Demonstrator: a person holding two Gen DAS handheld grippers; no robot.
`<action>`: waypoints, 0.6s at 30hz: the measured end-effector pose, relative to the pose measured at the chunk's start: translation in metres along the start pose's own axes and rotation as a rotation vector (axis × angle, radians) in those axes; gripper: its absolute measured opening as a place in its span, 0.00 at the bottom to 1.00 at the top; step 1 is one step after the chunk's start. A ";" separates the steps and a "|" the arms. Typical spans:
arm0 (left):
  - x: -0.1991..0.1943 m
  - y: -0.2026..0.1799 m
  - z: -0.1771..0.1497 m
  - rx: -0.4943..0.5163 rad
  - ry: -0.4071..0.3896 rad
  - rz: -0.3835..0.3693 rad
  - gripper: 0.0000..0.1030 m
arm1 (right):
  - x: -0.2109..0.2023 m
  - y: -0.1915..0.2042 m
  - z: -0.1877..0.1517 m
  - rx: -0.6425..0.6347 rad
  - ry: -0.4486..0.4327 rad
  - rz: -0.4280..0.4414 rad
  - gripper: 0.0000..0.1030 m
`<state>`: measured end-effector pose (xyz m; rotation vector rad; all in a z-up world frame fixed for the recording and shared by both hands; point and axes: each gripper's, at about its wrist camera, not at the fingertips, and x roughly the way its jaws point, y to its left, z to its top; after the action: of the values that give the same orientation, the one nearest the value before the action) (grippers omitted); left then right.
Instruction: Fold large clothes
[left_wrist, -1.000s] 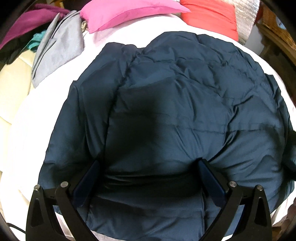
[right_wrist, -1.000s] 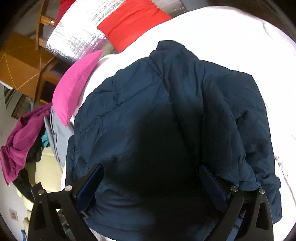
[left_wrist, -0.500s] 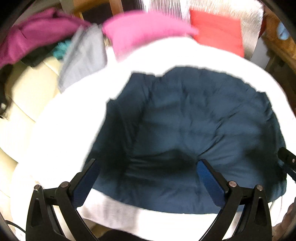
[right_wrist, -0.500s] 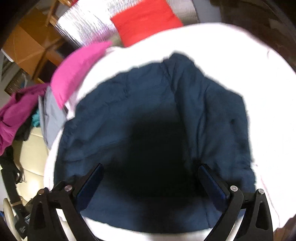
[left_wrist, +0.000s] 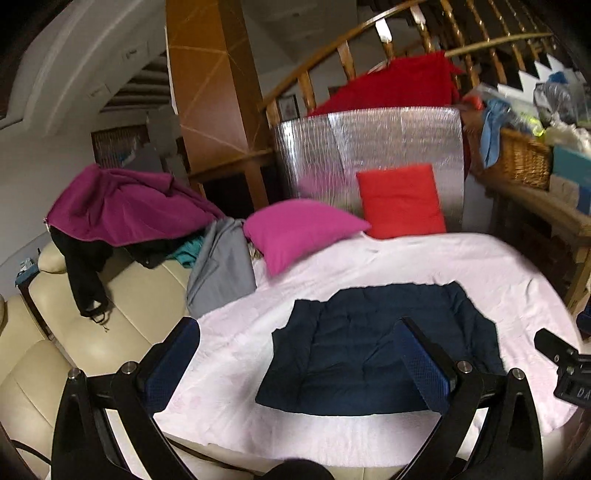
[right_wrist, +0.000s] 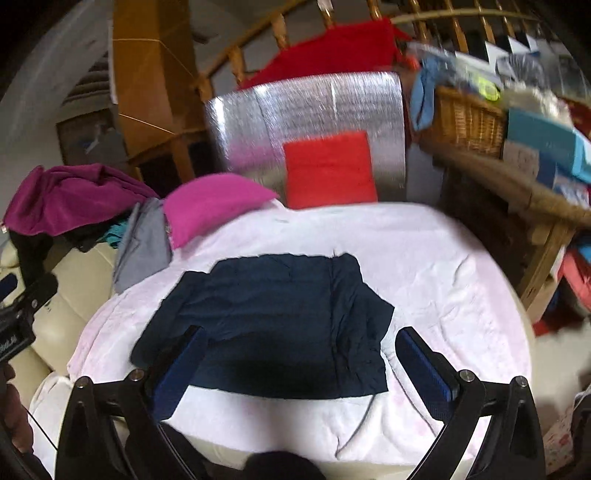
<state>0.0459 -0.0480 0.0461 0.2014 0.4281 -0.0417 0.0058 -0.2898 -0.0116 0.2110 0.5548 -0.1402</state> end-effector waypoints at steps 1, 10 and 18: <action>-0.003 0.002 -0.001 -0.003 -0.008 0.000 1.00 | -0.006 0.004 -0.001 -0.006 -0.010 -0.006 1.00; -0.045 0.015 -0.005 -0.041 -0.058 0.020 1.00 | -0.055 0.018 -0.023 -0.039 -0.085 -0.067 1.00; -0.059 0.017 -0.012 -0.052 -0.071 0.035 1.00 | -0.084 0.025 -0.029 -0.034 -0.154 -0.086 1.00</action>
<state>-0.0111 -0.0292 0.0635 0.1561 0.3545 -0.0032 -0.0746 -0.2529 0.0130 0.1416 0.4129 -0.2281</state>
